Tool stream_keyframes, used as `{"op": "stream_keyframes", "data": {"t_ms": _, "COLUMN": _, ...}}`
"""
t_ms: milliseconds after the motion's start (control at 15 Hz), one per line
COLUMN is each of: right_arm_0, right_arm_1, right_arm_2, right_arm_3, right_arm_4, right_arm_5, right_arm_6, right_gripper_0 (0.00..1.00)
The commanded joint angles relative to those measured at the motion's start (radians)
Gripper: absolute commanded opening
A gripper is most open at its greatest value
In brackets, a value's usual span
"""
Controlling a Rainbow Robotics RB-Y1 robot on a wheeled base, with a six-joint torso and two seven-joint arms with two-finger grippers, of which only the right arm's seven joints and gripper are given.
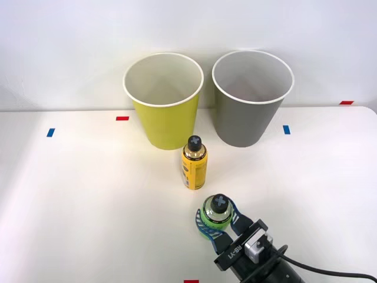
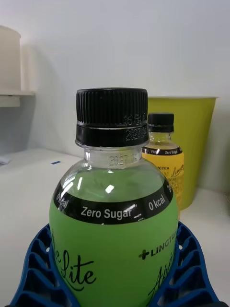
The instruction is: Put cans in the gray bin, plastic bottles in the light green bin
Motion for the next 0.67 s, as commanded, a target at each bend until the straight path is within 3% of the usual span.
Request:
{"op": "stream_keyframes", "data": {"t_ms": 67, "right_arm_0": 0.013, "right_arm_1": -0.027, "right_arm_2": -0.009, "right_arm_3": -0.091, "right_arm_4": -0.001, "right_arm_5": 0.044, "right_arm_6": -0.016, "right_gripper_0": 0.0}}
{"op": "stream_keyframes", "data": {"t_ms": 333, "right_arm_0": 0.007, "right_arm_1": -0.045, "right_arm_2": -0.047, "right_arm_3": -0.292, "right_arm_4": -0.015, "right_arm_5": 0.222, "right_arm_6": -0.054, "right_gripper_0": 0.0}}
{"op": "stream_keyframes", "data": {"t_ms": 467, "right_arm_0": 0.001, "right_arm_1": -0.05, "right_arm_2": -0.067, "right_arm_3": -0.399, "right_arm_4": -0.021, "right_arm_5": 0.309, "right_arm_6": -0.131, "right_gripper_0": 0.0}}
{"op": "stream_keyframes", "data": {"t_ms": 667, "right_arm_0": -0.066, "right_arm_1": -0.033, "right_arm_2": -0.078, "right_arm_3": -0.438, "right_arm_4": -0.026, "right_arm_5": 0.315, "right_arm_6": -0.223, "right_gripper_0": 0.0}}
